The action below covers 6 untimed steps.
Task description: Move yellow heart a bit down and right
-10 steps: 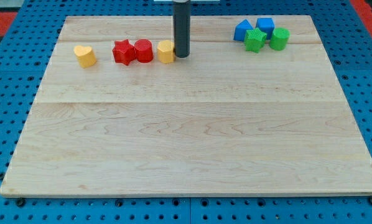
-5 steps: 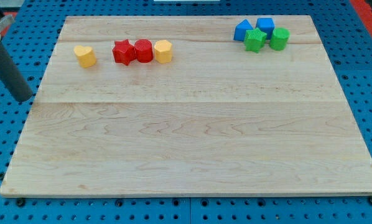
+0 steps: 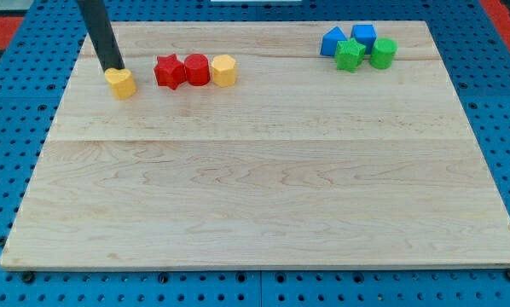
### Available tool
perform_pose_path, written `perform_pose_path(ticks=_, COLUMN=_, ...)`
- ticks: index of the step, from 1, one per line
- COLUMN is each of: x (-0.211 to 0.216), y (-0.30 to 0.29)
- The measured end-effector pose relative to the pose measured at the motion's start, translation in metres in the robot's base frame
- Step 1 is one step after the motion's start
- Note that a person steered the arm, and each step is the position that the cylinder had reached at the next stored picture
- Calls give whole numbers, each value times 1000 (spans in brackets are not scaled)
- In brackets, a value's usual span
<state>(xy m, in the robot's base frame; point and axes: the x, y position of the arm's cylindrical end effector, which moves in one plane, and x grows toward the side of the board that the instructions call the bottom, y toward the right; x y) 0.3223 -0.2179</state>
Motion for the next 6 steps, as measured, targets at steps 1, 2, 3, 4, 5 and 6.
perform_pose_path(ticks=1, x=27, y=4)
perform_pose_path(ticks=2, x=35, y=-12)
perform_pose_path(ticks=3, x=50, y=-12)
perform_pose_path(ticks=4, x=51, y=10)
perform_pose_path(ticks=5, x=51, y=22)
perform_pose_path(ticks=6, x=51, y=22)
